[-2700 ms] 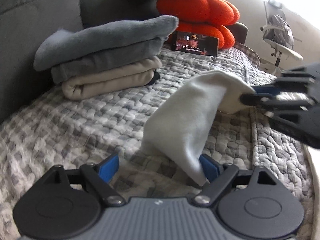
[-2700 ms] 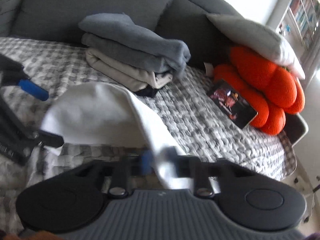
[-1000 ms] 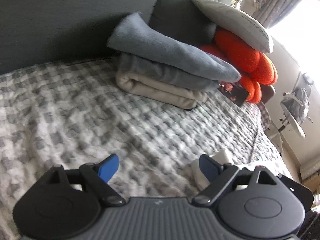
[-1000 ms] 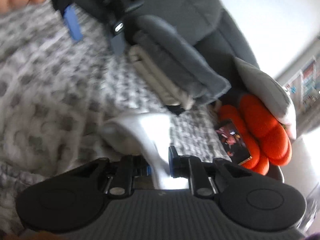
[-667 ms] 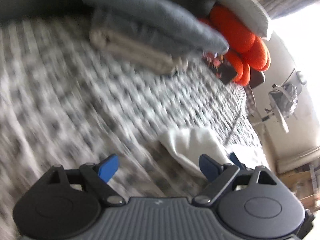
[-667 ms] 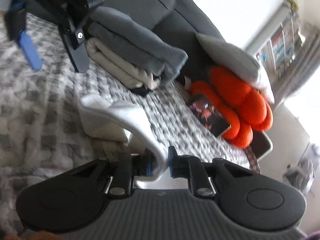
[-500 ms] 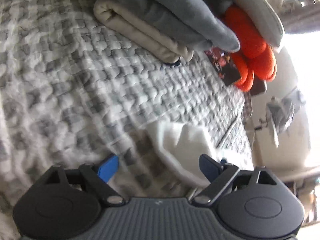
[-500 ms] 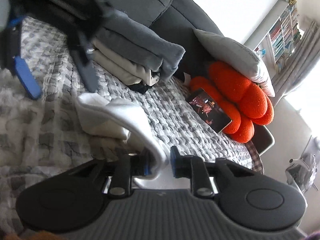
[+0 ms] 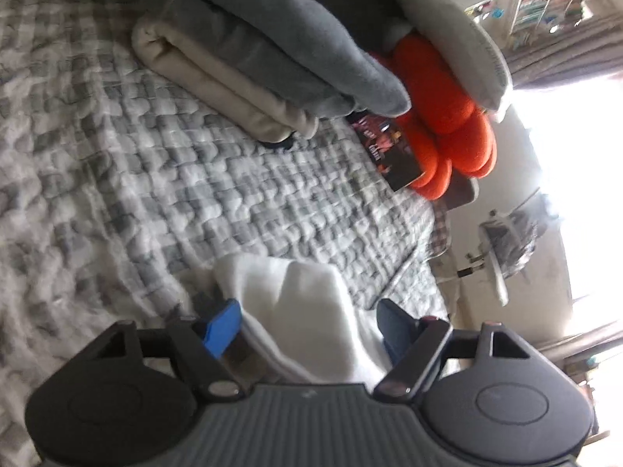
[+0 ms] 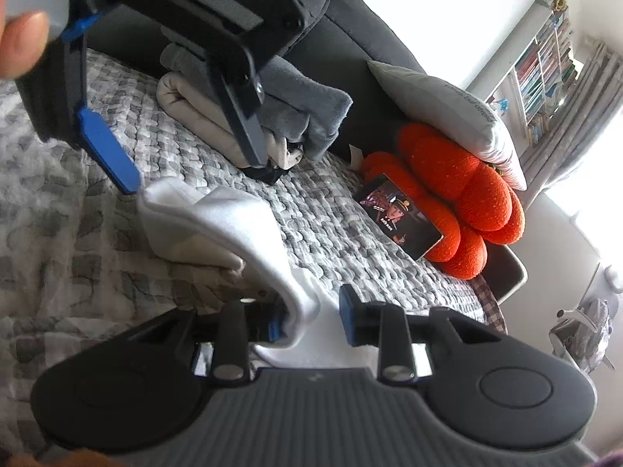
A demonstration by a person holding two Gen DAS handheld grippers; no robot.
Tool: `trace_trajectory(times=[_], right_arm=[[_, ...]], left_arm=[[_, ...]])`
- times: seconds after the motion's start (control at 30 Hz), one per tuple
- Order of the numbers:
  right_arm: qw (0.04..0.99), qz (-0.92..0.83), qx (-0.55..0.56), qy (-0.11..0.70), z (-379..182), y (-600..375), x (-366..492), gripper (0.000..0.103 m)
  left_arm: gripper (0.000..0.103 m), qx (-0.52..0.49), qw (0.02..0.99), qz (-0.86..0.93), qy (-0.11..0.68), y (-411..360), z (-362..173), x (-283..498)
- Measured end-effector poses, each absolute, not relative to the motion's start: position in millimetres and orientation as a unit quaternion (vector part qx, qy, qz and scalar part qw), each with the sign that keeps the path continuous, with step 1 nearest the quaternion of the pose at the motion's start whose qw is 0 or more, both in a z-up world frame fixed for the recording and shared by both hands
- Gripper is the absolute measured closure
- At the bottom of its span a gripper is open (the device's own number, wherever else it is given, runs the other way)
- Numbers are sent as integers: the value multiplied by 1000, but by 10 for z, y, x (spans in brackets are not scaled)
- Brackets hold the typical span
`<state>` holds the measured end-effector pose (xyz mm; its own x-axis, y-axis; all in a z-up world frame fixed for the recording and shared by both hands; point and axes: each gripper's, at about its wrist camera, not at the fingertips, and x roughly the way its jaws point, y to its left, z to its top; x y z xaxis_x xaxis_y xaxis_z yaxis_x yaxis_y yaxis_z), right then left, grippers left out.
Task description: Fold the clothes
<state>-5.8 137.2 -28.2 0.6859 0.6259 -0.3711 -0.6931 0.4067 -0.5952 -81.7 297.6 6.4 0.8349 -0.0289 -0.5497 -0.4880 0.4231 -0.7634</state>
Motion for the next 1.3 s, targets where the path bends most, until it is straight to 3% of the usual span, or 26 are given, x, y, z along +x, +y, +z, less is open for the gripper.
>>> trace_trajectory(times=[0.07,0.2,0.67,1.07,1.3], right_arm=[[838,392,-377,43,-283,1371,-62,70],[841,388,-376,38,-278,1356,-71,66],[841,384,-380,30,-286,1347,-95,65],[841,381,-383,25,-289,1342,-106,64],[842,380,-381,24,-287,1340,-108,64]], left_arm=[[27,-531,805,129,232,2977,34,-804],[52,-547,791,118,248,3000,-52,-770],[49,-582,760,138,253,3051,-138,-1058],[50,-593,751,154,245,3074,-283,-869],[56,-597,750,174,225,3119,-281,-987]])
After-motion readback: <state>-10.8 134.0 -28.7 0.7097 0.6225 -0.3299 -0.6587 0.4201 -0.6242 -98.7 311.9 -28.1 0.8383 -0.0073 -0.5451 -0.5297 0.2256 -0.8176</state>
